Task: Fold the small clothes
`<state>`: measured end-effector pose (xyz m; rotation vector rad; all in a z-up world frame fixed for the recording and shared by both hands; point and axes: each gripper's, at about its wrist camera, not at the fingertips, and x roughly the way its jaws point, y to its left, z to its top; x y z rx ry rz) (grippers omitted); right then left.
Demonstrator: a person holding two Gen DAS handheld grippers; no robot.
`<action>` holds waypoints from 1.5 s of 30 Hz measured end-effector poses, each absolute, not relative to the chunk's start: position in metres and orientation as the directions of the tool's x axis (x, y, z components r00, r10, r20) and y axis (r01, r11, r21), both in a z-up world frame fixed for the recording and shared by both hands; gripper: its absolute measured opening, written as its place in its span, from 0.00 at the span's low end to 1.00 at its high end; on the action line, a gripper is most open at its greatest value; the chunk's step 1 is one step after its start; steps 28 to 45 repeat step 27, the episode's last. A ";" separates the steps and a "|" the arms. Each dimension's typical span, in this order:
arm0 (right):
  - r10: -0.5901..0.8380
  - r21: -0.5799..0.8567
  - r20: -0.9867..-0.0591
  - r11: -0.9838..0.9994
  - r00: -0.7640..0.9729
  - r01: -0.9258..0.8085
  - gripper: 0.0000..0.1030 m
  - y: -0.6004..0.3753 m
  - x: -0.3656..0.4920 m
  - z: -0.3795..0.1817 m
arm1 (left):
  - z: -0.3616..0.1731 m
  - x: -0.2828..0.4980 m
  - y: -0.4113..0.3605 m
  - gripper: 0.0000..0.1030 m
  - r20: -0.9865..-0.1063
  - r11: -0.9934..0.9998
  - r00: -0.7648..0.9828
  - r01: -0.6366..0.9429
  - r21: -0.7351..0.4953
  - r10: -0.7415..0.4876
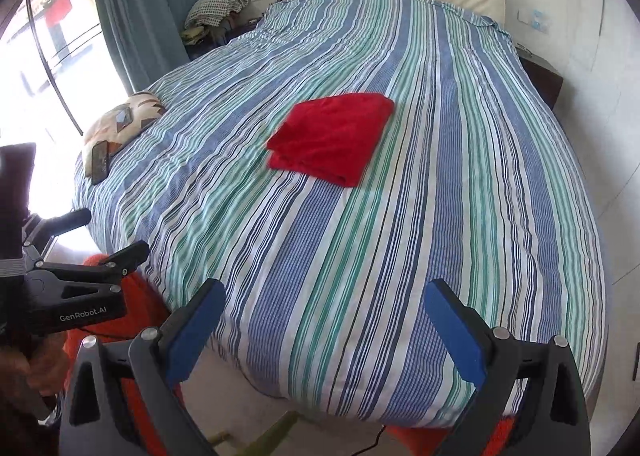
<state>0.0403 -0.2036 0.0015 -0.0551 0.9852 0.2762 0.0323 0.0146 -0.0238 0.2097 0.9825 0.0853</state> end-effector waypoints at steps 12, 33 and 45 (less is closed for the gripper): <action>0.165 0.027 -0.816 0.968 0.554 -0.248 0.96 -0.197 -0.013 0.024 | -0.003 0.003 0.008 0.97 -0.834 0.990 0.550 0.095 0.107 0.038; 0.172 0.040 -0.793 0.972 0.585 -0.230 0.96 -0.194 -0.006 0.025 | 0.004 -0.003 0.013 0.97 -0.813 0.996 0.582 0.065 0.058 0.009; 0.172 0.040 -0.793 0.972 0.585 -0.230 0.96 -0.194 -0.006 0.025 | 0.004 -0.003 0.013 0.97 -0.813 0.996 0.582 0.065 0.058 0.009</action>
